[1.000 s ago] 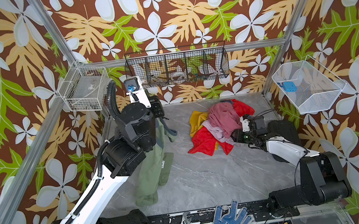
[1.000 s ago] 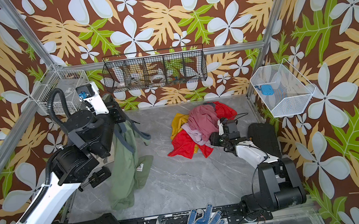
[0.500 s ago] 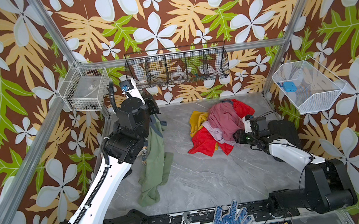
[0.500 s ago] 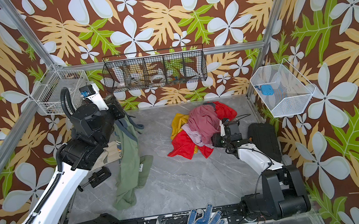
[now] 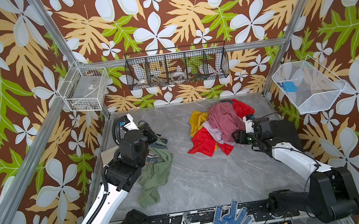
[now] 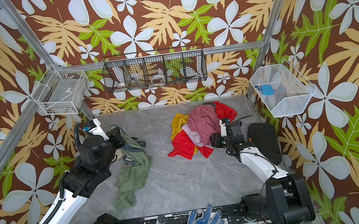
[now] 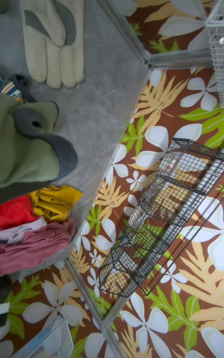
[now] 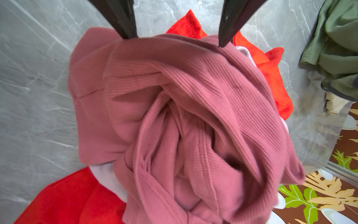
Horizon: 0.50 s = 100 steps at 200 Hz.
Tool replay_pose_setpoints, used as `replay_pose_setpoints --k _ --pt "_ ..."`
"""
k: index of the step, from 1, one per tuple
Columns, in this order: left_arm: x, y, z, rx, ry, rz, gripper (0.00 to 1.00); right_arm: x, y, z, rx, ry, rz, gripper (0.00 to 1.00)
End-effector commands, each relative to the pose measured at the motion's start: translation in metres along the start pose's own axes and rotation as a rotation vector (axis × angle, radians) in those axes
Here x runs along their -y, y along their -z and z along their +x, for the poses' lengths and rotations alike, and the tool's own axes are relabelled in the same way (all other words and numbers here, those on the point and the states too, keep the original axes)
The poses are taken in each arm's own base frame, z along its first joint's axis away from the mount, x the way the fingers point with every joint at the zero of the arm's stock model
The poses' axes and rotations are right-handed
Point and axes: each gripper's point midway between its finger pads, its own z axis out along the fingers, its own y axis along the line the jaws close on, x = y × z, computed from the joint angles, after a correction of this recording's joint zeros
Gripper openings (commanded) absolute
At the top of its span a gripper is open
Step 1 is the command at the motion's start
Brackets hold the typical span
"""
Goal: Pick out a specific cloth from the pile
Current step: 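Lower the green shirt with the left gripper beside the glove, then release the green shirt and draw the left gripper back toward the robot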
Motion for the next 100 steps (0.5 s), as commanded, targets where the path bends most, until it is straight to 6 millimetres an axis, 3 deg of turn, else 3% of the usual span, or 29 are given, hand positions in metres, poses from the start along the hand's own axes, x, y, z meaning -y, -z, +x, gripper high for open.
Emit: replay_pose_setpoints --k 1,19,83,100 --pt "0.000 0.005 0.019 -0.049 0.095 0.015 0.00 -0.005 0.002 -0.008 0.017 0.020 -0.015 0.66" --pt "-0.014 0.011 0.037 -0.083 0.125 -0.035 0.00 -0.005 0.002 -0.009 0.006 0.028 -0.012 0.66" --pt "-0.095 0.043 0.082 -0.121 0.249 -0.262 0.00 -0.007 0.004 -0.010 0.007 0.022 -0.015 0.65" --pt "-0.105 0.043 0.099 -0.167 0.247 -0.287 0.00 -0.008 0.003 -0.010 0.006 0.017 -0.020 0.65"
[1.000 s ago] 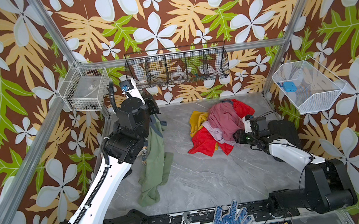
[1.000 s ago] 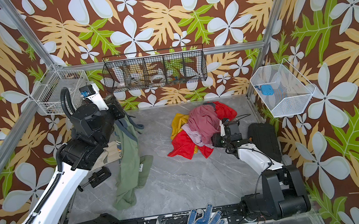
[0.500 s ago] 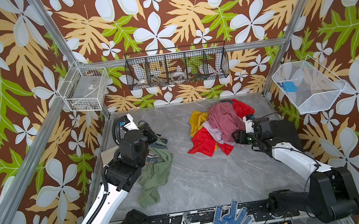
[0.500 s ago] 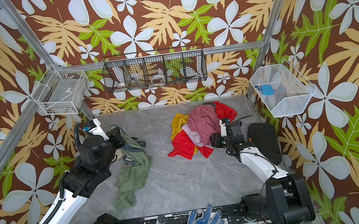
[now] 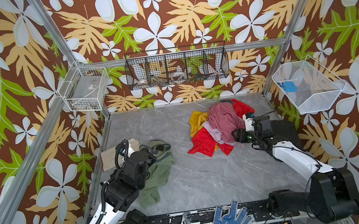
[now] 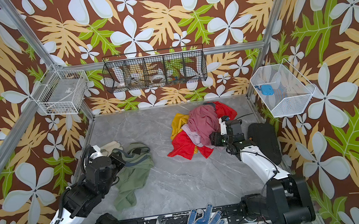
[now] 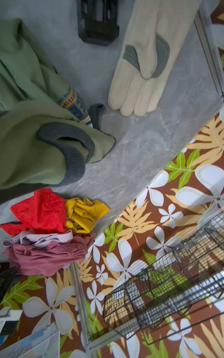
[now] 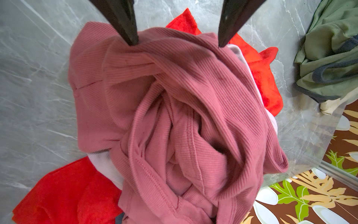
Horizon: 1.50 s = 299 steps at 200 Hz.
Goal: Pick out a specific cloth from the pile
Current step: 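Release the green shirt and draw the left gripper back toward the robot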
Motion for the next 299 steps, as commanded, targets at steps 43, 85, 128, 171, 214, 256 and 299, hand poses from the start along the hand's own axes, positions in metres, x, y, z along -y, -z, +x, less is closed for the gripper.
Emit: replay_pose_setpoints --k 43,85,128,171,214,256,299 --pt "-0.061 -0.018 0.053 -0.131 0.018 -0.218 0.00 -0.003 0.000 -0.001 -0.002 -0.002 -0.013 0.65" --pt "-0.085 -0.021 0.079 -0.174 0.052 -0.278 0.00 -0.001 -0.001 0.006 -0.023 0.000 -0.003 0.65" --pt "-0.091 -0.023 0.103 -0.246 -0.007 -0.310 0.37 0.000 -0.005 0.005 -0.030 -0.001 -0.004 0.65" --pt "-0.077 -0.013 0.110 -0.215 -0.134 -0.384 0.54 -0.001 -0.007 0.003 -0.031 0.003 -0.006 0.65" --pt "-0.077 -0.011 0.157 -0.294 -0.177 -0.462 0.67 0.001 -0.010 0.008 -0.044 -0.001 -0.003 0.65" --pt "-0.078 -0.007 0.163 -0.325 -0.098 -0.407 0.87 0.000 -0.010 0.008 -0.048 0.016 -0.006 0.65" --pt "-0.081 0.006 0.147 -0.315 -0.137 -0.442 0.97 0.000 -0.009 0.007 -0.043 0.022 -0.011 0.65"
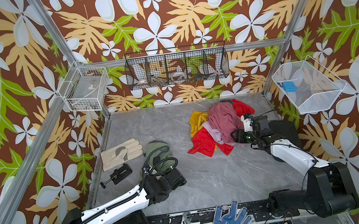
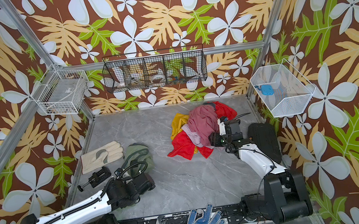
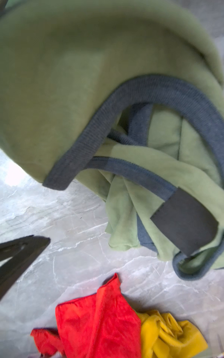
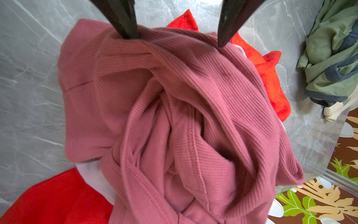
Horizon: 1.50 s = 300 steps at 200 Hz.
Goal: Pick out a specific cloth from the pile
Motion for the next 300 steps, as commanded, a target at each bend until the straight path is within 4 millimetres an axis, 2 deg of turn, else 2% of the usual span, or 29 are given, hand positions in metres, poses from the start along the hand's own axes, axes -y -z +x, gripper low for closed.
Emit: replay_pose_setpoints --k 1,10,30,65,106,139,189,222,241,272,300 --pt "-0.008 0.008 -0.009 0.022 -0.028 -0.060 0.97 -0.001 0.001 -0.001 0.004 0.020 -0.002 0.65" --pt "-0.006 0.012 -0.011 0.027 -0.062 -0.082 1.00 0.000 0.000 0.001 -0.001 0.023 0.002 0.65" --pt "-0.008 0.015 -0.014 0.039 -0.115 -0.165 1.00 0.002 0.000 0.002 -0.006 0.027 0.012 0.65" --pt "-0.010 0.012 -0.010 0.041 -0.095 -0.206 1.00 0.004 0.003 0.002 0.008 0.019 0.026 0.65" --pt "-0.009 0.031 -0.033 0.118 -0.068 -0.208 1.00 0.005 0.003 0.005 -0.002 0.035 0.029 0.65" --pt "-0.022 0.043 -0.047 0.174 -0.097 -0.314 1.00 0.006 0.003 0.005 -0.001 0.030 0.032 0.66" --pt "0.007 0.058 -0.071 0.264 -0.135 -0.216 1.00 0.007 0.004 0.003 0.000 0.036 0.043 0.66" --pt "0.018 0.037 -0.067 0.174 -0.179 -0.133 1.00 0.006 0.003 0.005 -0.010 0.036 0.037 0.67" --pt "0.015 0.023 -0.064 0.129 -0.178 -0.095 1.00 0.006 0.003 0.006 -0.016 0.035 0.038 0.67" --pt "0.017 0.011 -0.064 0.088 -0.199 -0.035 1.00 0.009 0.006 0.007 -0.014 0.039 0.055 0.67" --pt "0.019 -0.005 -0.062 0.043 -0.267 -0.061 1.00 0.009 0.006 0.008 -0.021 0.037 0.058 0.67"
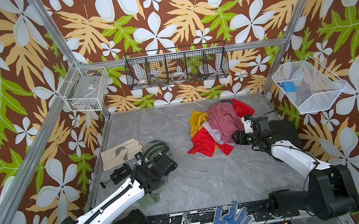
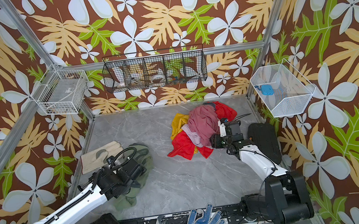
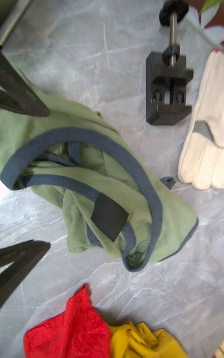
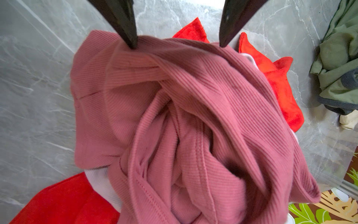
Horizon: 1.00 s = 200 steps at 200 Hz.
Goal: Pick out a specific cloth from the pile
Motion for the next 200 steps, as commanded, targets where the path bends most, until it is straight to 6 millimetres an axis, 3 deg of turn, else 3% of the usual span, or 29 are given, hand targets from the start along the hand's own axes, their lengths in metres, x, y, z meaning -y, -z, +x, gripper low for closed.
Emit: replay_pose_setpoints --k 1,27,76,147,200 --pt "0.019 -0.008 0.002 -0.036 -0.101 0.052 1.00 0.002 0.002 -0.001 0.002 0.009 0.018 0.67" --pt "0.029 -0.024 0.007 -0.091 -0.207 0.041 1.00 0.004 0.005 -0.002 0.005 0.008 0.031 0.67" --pt "0.029 -0.061 0.017 -0.210 -0.310 0.030 1.00 0.009 0.014 -0.004 0.021 0.019 0.069 0.68" --pt "0.020 -0.102 0.057 -0.369 -0.427 -0.034 1.00 0.012 0.023 -0.017 0.060 0.036 0.110 0.68" --pt "0.026 -0.120 0.084 -0.481 -0.484 0.012 0.85 0.015 0.023 -0.030 0.076 0.044 0.141 0.69"
